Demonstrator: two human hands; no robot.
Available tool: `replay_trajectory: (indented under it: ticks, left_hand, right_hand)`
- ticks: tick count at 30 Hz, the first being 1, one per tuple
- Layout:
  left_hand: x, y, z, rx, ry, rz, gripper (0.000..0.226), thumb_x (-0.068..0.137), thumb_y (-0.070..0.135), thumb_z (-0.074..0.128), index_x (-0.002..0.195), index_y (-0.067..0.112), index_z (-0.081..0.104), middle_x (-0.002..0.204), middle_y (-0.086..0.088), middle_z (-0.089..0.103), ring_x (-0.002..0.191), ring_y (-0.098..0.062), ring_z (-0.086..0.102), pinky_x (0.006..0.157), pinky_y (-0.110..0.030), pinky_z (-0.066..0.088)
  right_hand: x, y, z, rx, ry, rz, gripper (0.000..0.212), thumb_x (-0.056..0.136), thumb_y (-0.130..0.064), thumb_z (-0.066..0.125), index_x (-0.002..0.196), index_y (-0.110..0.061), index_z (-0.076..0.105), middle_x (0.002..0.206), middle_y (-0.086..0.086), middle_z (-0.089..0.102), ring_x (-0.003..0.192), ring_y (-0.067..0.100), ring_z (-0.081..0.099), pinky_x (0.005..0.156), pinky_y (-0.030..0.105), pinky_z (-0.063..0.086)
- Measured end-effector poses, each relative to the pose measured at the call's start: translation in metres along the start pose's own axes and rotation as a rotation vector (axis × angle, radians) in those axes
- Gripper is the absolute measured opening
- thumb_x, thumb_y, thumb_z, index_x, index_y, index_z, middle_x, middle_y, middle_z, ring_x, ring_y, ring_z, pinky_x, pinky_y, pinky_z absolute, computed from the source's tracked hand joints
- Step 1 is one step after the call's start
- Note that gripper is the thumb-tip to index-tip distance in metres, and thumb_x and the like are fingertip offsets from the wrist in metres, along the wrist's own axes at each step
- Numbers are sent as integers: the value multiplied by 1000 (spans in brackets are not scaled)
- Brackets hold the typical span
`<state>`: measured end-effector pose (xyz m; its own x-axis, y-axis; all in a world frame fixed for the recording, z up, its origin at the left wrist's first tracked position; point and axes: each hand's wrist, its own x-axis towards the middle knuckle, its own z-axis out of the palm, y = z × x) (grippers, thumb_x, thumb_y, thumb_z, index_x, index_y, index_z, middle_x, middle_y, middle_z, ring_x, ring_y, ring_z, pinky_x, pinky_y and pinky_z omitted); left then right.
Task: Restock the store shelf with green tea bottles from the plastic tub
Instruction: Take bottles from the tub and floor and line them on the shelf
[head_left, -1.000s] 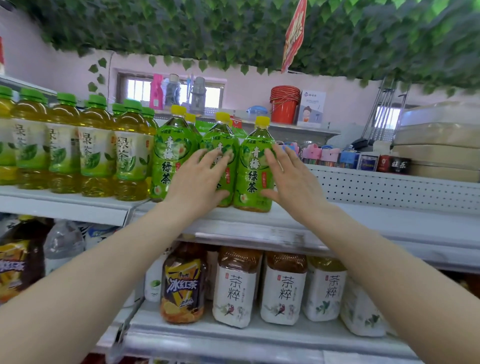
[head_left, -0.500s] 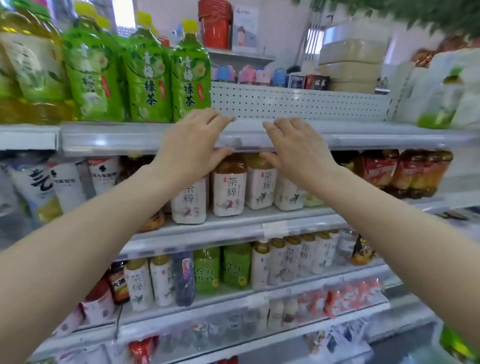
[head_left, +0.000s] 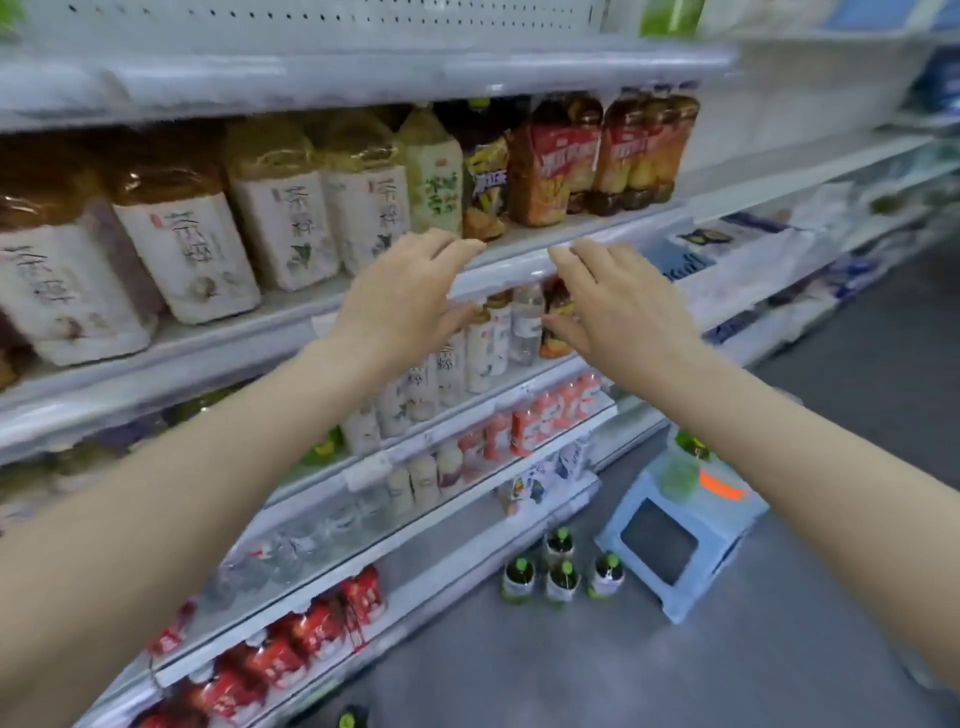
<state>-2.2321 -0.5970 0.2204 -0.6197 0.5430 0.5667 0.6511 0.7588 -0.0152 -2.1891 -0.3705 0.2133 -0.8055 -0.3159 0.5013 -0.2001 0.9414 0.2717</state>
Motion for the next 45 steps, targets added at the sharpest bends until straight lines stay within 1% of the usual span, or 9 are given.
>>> replay_trajectory:
  ticks: [8, 13, 19, 24, 29, 34, 40, 43, 45]
  left_hand:
    - [66, 113, 136, -199, -161, 47, 56, 87, 30, 70, 137, 12, 52, 128, -11, 58, 113, -33, 55, 90, -43, 48]
    - [101, 186, 218, -301, -247, 54, 55, 87, 35, 68, 137, 18, 51, 132, -6, 56, 119, -29, 52, 92, -43, 48]
    - [135, 247, 303, -383, -390, 12, 58, 87, 41, 65, 140, 24, 47, 135, -1, 53, 121, -26, 51, 92, -41, 47]
    - [159, 270, 370, -452, -485, -5, 58, 87, 35, 67, 140, 20, 49, 135, -6, 54, 120, -30, 51, 94, -41, 46]
    - [177, 278, 449, -483, -600, -8, 59, 88, 37, 67, 141, 20, 47, 135, -5, 52, 120, -30, 50, 92, -39, 44]
    - [193, 276, 526, -494, -737, -47, 63, 87, 37, 67, 144, 23, 43, 137, -3, 50, 124, -28, 48, 95, -39, 42]
    - [209, 290, 599, -491, -869, -80, 65, 87, 36, 68, 145, 21, 41, 139, -6, 47, 125, -30, 47, 98, -38, 39]
    - [212, 299, 633, -501, -919, -112, 63, 86, 33, 69, 143, 23, 43, 136, -6, 49, 123, -31, 48, 98, -38, 39]
    - [212, 305, 652, -519, -954, -167, 63, 84, 31, 71, 141, 27, 45, 134, -4, 48, 121, -29, 47, 96, -37, 41]
  right_hand:
    - [-103, 130, 74, 38, -177, 192, 62, 91, -45, 50, 131, 2, 50, 116, 20, 58, 98, 40, 58, 81, 48, 51]
    - [-161, 208, 114, 70, -267, 290, 58, 87, -36, 69, 128, 2, 53, 115, 21, 59, 99, 41, 59, 77, 47, 50]
    - [-205, 277, 163, 132, -373, 427, 59, 90, -38, 64, 135, -2, 50, 128, 18, 56, 107, 41, 56, 80, 46, 48]
    - [-226, 312, 212, 217, -427, 568, 56, 91, -37, 63, 136, -6, 50, 125, 14, 57, 107, 38, 56, 82, 44, 48]
    - [-243, 340, 276, 238, -534, 651, 59, 85, -32, 73, 132, -2, 55, 119, 17, 61, 98, 40, 61, 73, 45, 54]
    - [-248, 364, 339, 298, -633, 736, 59, 89, -32, 69, 138, -4, 51, 125, 17, 58, 104, 41, 59, 75, 46, 53]
    - [-256, 396, 408, 376, -719, 788, 59, 91, -32, 67, 140, -4, 48, 127, 16, 56, 108, 40, 57, 80, 47, 52]
    - [-260, 418, 445, 403, -738, 744, 60, 89, -29, 70, 138, -3, 50, 124, 17, 58, 104, 41, 60, 75, 46, 53]
    - [-258, 436, 473, 446, -764, 718, 60, 92, -29, 66, 143, -5, 45, 132, 15, 54, 109, 39, 58, 79, 45, 52]
